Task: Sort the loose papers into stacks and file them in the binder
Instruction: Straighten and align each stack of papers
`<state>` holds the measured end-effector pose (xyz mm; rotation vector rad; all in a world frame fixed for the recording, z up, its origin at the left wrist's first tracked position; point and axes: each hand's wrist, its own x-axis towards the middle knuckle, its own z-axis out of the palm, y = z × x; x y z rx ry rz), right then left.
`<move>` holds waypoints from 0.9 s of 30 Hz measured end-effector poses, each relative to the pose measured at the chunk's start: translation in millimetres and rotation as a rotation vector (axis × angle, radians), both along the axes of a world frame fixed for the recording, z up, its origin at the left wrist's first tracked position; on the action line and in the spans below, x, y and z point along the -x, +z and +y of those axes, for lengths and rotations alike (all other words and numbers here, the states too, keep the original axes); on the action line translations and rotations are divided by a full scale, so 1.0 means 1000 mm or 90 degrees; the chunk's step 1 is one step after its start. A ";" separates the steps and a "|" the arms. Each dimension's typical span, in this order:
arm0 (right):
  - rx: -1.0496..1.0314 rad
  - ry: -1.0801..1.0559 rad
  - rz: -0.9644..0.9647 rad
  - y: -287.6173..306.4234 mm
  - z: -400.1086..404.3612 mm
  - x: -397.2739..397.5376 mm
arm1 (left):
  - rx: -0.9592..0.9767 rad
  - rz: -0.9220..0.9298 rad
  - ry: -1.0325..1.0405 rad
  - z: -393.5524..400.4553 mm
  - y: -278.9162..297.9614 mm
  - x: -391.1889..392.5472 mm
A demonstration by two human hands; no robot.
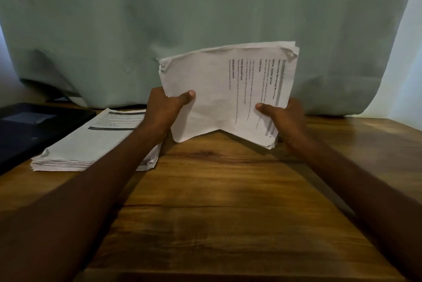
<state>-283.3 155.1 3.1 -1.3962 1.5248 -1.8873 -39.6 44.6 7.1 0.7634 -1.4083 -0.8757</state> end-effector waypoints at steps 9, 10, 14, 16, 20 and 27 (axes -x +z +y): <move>0.054 -0.105 0.188 -0.014 -0.001 -0.026 | 0.190 -0.123 0.121 0.017 0.001 0.017; 0.011 -0.110 0.195 -0.016 -0.003 -0.025 | 0.182 -0.154 0.126 0.015 -0.003 0.017; -0.063 -0.124 0.217 -0.023 -0.005 -0.019 | 0.140 -0.189 0.129 0.006 -0.011 0.014; -0.079 -0.135 0.228 -0.023 -0.005 -0.018 | 0.139 -0.195 0.137 0.007 -0.014 0.013; 0.010 -0.188 0.293 -0.022 0.000 -0.021 | 0.207 -0.175 0.167 0.018 -0.009 0.012; -0.111 -0.139 0.286 -0.034 -0.003 -0.017 | 0.127 -0.332 0.150 0.010 -0.028 0.007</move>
